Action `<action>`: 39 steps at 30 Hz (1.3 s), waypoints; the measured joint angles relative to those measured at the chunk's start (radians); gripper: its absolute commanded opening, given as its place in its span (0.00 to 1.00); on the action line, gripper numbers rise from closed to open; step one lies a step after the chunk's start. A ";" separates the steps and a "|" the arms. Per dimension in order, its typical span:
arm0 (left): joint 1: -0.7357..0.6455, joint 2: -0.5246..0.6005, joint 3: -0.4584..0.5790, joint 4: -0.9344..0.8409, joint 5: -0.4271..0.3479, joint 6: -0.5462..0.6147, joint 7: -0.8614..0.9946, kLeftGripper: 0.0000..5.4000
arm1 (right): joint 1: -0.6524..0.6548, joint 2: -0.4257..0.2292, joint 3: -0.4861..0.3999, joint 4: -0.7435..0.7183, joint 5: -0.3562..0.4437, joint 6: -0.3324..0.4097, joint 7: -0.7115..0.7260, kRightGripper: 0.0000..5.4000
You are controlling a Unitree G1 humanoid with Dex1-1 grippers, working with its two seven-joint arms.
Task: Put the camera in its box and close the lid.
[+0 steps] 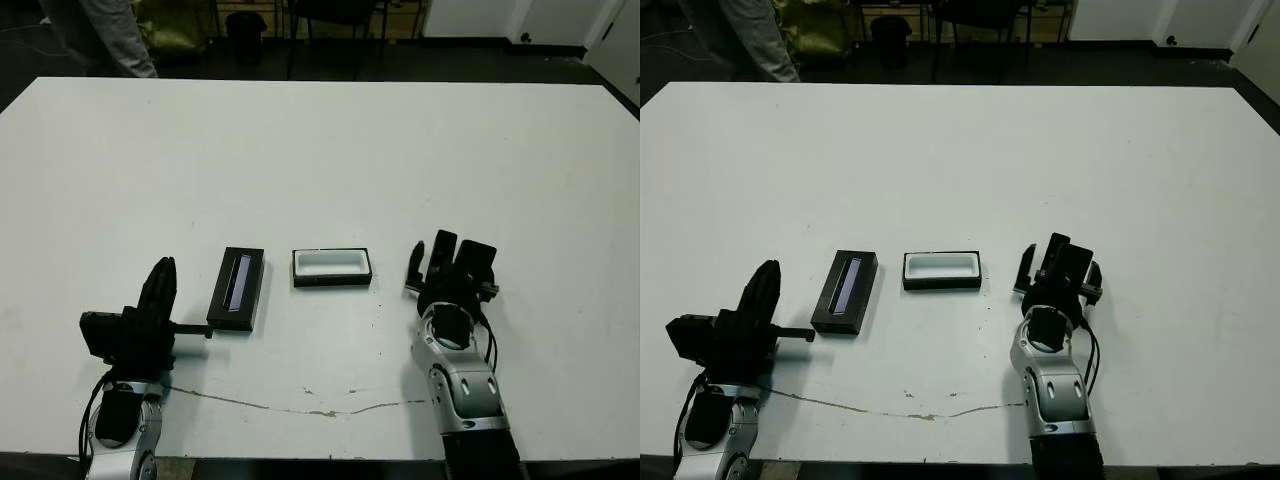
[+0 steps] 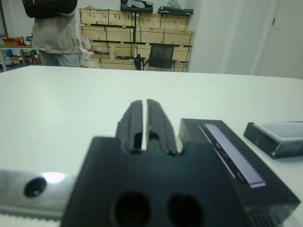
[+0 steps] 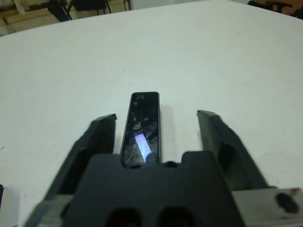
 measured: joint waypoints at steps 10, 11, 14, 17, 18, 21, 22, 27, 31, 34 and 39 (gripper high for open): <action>-0.001 0.000 -0.001 -0.001 0.015 0.009 0.008 0.00 | -0.002 0.000 0.012 0.018 -0.004 -0.021 -0.030 0.18; -0.001 0.000 -0.001 -0.001 0.012 0.010 0.006 0.00 | -0.002 0.000 0.011 0.018 0.000 -0.023 -0.029 0.17; -0.001 0.000 -0.001 -0.005 0.006 0.025 0.005 0.00 | 0.000 0.000 0.012 0.015 0.008 -0.024 -0.027 0.17; 0.001 0.000 -0.001 -0.009 0.008 0.027 0.007 0.00 | 0.007 0.000 0.012 0.004 0.020 -0.025 -0.016 0.17; 0.002 0.000 -0.002 -0.010 0.011 0.027 0.008 0.00 | 0.010 0.000 0.012 -0.001 0.025 -0.025 -0.011 0.16; 0.006 0.000 -0.004 -0.015 0.020 0.033 0.013 0.00 | 0.019 -0.001 0.011 -0.014 0.036 -0.024 -0.001 0.16; 0.006 0.000 -0.004 -0.015 0.021 0.033 0.017 0.00 | 0.024 -0.001 0.010 -0.022 0.044 -0.021 0.003 0.16; 0.008 -0.001 -0.005 -0.016 0.021 0.028 0.020 0.00 | 0.072 -0.003 0.021 -0.096 0.066 0.010 0.039 0.16; 0.014 -0.001 -0.006 -0.021 0.016 0.021 0.013 0.00 | 0.173 -0.007 0.048 -0.263 0.108 0.099 0.126 0.16; 0.018 -0.001 -0.006 -0.024 0.015 0.017 0.013 0.00 | 0.231 -0.029 0.041 -0.393 0.154 0.219 0.204 0.16; 0.020 -0.001 -0.007 -0.023 0.019 0.010 0.013 0.00 | 0.295 -0.177 0.019 -0.470 0.162 0.253 0.387 0.16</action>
